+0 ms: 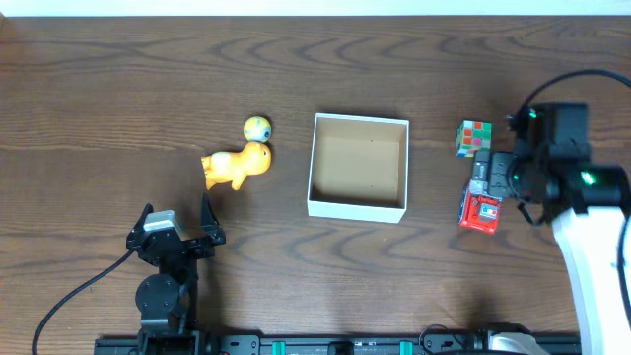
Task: Pack container
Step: 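Lower the right gripper onto the red-and-grey toy robot and grasp it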
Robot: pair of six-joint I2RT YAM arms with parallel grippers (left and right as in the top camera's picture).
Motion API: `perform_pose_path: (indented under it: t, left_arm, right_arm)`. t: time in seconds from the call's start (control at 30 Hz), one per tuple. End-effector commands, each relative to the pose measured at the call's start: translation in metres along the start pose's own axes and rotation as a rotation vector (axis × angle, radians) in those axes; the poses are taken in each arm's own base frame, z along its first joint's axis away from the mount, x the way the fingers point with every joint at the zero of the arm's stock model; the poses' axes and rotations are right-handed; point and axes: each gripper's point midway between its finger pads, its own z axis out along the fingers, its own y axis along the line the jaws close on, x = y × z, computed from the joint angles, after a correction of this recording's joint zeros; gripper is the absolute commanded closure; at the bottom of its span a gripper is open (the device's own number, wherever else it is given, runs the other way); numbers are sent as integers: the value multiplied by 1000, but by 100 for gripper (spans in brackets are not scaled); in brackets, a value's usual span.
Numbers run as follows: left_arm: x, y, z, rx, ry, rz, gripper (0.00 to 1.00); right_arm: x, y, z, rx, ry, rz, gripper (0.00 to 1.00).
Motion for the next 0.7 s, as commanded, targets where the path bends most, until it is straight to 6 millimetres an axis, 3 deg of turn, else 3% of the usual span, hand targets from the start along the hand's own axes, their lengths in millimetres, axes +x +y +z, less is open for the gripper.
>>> perform_pose_path:
  t: [0.0, 0.3, 0.5, 0.67]
  left_arm:
    - [18, 4, 1, -18, 50, 13, 2]
    - [18, 4, 1, -18, 51, 12, 2]
    - [18, 4, 1, -18, 51, 12, 2]
    - [18, 4, 1, -18, 51, 12, 2]
  right_arm:
    - [2, 1, 17, 18, 67, -24, 1]
    - [11, -2, 64, 65, 189, 5, 1]
    - [14, -3, 83, 72, 223, 23, 1]
    - [30, -13, 100, 99, 278, 130, 1]
